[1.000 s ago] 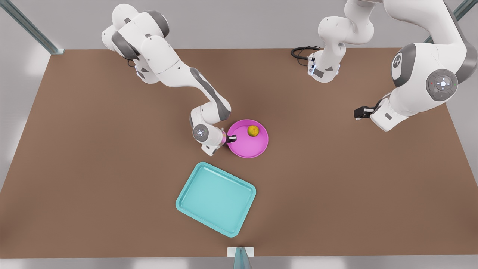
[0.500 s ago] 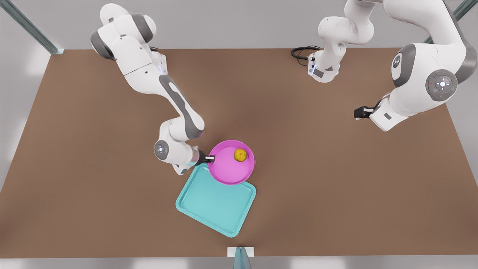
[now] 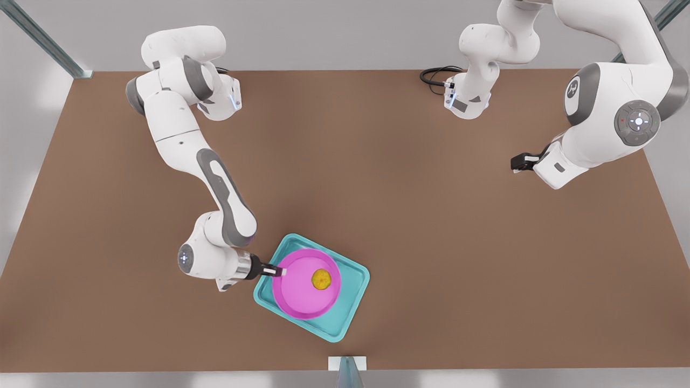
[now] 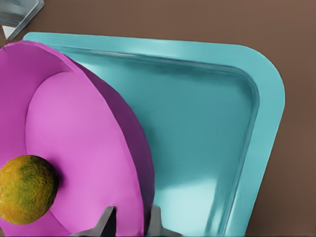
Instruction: Place the orange on the plate with the left arm and the plate on the tray with the right arm
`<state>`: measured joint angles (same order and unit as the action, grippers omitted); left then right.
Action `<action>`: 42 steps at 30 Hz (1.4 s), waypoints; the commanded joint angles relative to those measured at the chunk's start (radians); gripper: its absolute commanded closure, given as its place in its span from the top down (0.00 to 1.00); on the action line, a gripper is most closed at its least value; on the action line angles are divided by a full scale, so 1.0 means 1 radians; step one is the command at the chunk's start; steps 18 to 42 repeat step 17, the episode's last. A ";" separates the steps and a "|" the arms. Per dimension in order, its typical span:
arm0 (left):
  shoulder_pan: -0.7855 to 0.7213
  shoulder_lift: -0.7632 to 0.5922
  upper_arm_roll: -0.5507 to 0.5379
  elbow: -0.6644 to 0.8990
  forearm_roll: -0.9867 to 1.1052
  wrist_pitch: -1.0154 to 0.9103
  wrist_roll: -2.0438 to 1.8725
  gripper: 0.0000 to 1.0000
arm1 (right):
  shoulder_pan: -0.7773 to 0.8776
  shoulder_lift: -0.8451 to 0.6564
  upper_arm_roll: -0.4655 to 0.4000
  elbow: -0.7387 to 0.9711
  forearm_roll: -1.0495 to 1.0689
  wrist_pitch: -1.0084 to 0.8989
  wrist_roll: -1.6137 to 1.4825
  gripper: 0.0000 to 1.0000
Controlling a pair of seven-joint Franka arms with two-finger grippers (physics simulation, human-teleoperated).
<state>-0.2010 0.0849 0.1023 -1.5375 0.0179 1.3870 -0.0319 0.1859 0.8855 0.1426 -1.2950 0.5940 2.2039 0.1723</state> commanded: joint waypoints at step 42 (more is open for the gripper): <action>0.000 0.001 0.000 0.000 0.001 -0.002 0.004 1.00 | -0.114 -0.750 -0.081 0.033 -0.747 -1.003 -0.258 1.00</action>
